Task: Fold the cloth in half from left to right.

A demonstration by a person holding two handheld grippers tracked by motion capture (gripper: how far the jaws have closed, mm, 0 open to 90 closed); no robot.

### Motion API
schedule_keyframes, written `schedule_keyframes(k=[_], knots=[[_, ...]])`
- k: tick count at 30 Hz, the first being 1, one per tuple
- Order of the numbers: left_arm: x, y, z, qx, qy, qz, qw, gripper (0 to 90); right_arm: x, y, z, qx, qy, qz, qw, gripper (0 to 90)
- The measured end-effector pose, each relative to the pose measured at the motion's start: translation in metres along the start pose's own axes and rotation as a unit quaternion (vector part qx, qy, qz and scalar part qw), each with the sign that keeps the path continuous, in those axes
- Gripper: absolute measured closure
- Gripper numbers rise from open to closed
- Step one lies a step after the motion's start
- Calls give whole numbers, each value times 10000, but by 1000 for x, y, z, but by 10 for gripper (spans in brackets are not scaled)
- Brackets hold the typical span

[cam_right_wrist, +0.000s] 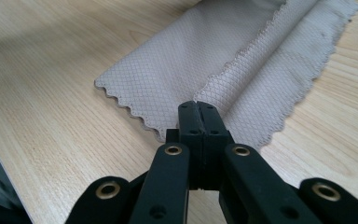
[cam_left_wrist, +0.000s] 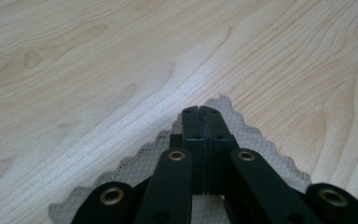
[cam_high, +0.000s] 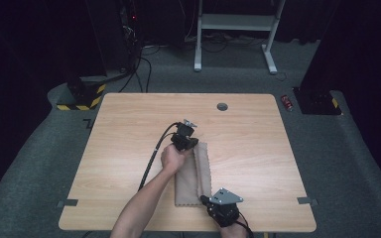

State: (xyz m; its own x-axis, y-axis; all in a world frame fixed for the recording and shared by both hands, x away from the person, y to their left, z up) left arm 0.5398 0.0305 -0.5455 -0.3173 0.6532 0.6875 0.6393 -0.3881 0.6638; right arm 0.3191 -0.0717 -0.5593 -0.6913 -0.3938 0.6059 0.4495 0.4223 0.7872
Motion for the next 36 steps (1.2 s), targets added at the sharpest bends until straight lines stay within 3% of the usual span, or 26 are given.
schedule_keyframes(k=[11,16,19,21,26,30,32,36], knots=[[-11,3,-5,-63,-25,41,10000,889,2,-6,-10,-153,-77,126,9998,890],[-15,6,-8,-84,-40,2,10000,861,5,-11,-18,-275,-97,227,9993,811],[-13,7,-7,-88,-8,-33,10000,812,7,-10,-22,-304,-133,186,9993,791],[-9,8,-6,-78,79,-86,9999,696,9,-5,-26,-372,-208,86,9991,764],[15,6,-6,-232,282,-248,9990,605,4,6,-28,-280,-201,3,9994,743],[35,-11,-8,-179,270,-327,9989,544,-11,12,-24,-47,-110,113,9999,718],[43,-26,-10,-237,293,-220,9990,530,-25,10,-26,110,-139,310,9994,709],[52,-60,-11,-307,425,-12,9986,521,-29,6,-31,169,-156,421,9988,695]])
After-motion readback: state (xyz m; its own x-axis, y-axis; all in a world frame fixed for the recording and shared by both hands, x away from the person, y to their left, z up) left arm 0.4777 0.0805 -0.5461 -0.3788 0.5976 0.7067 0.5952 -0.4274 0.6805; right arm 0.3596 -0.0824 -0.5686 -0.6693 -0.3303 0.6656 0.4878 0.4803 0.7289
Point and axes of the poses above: each handheld gripper's, and its own axes: x roughly backward along the jaws, y roughly out of its top, z roughly to its left, the point moved 7 cm from there along -x, roughly forward along the jaws, and after that the axes turned 14 degrees about -y, right-handed, at the moved point
